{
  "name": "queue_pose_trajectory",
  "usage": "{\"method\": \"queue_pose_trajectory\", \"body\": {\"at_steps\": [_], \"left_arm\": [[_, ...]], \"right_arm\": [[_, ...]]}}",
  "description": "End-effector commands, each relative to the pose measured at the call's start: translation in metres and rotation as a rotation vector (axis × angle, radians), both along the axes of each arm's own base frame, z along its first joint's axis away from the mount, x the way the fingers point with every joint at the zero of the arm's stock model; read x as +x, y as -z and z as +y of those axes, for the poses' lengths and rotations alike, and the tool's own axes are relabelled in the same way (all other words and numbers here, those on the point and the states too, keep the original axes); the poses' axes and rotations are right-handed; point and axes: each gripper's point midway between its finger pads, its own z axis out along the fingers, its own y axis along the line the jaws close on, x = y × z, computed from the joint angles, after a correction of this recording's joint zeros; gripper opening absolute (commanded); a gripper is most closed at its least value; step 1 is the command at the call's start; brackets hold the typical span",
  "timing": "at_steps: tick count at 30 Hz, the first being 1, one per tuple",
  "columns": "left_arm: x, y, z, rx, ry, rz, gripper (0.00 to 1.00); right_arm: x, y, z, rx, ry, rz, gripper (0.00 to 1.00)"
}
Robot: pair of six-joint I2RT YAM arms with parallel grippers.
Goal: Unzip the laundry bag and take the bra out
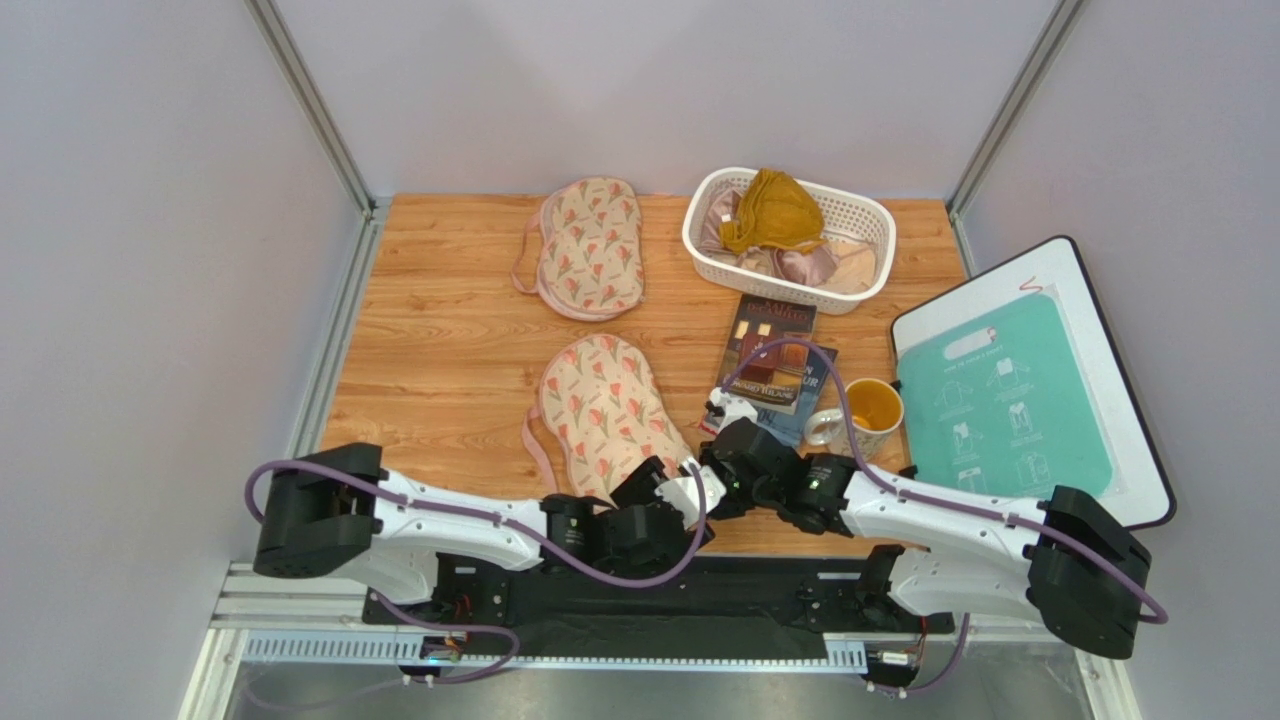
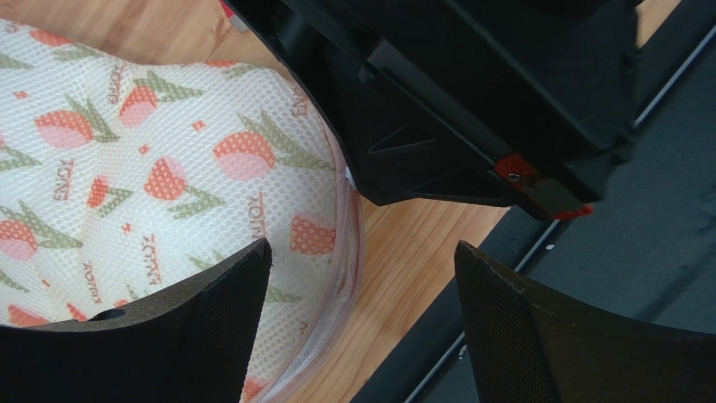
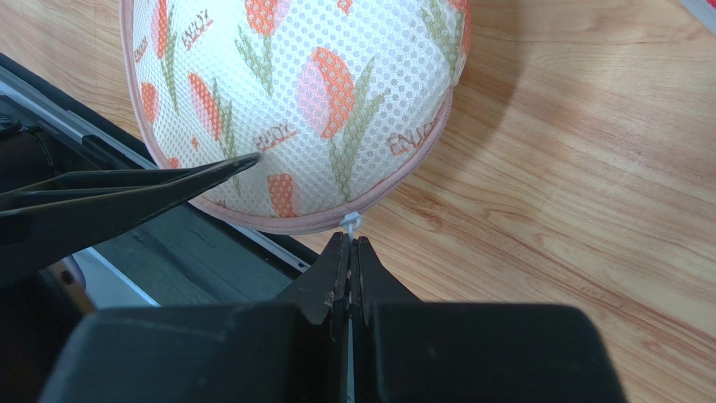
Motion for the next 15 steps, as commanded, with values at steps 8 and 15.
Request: {"method": "queue_pose_trajectory", "body": {"at_steps": [8, 15], "left_arm": [[0.020, 0.018, 0.004, 0.029, -0.133, -0.067, 0.82], [0.029, 0.025, 0.020, 0.076, -0.219, -0.099, 0.40]], "right_arm": [[0.004, -0.020, 0.013, 0.063, -0.020, -0.034, 0.00], [0.005, -0.020, 0.014, 0.067, -0.017, -0.034, 0.00]]}}
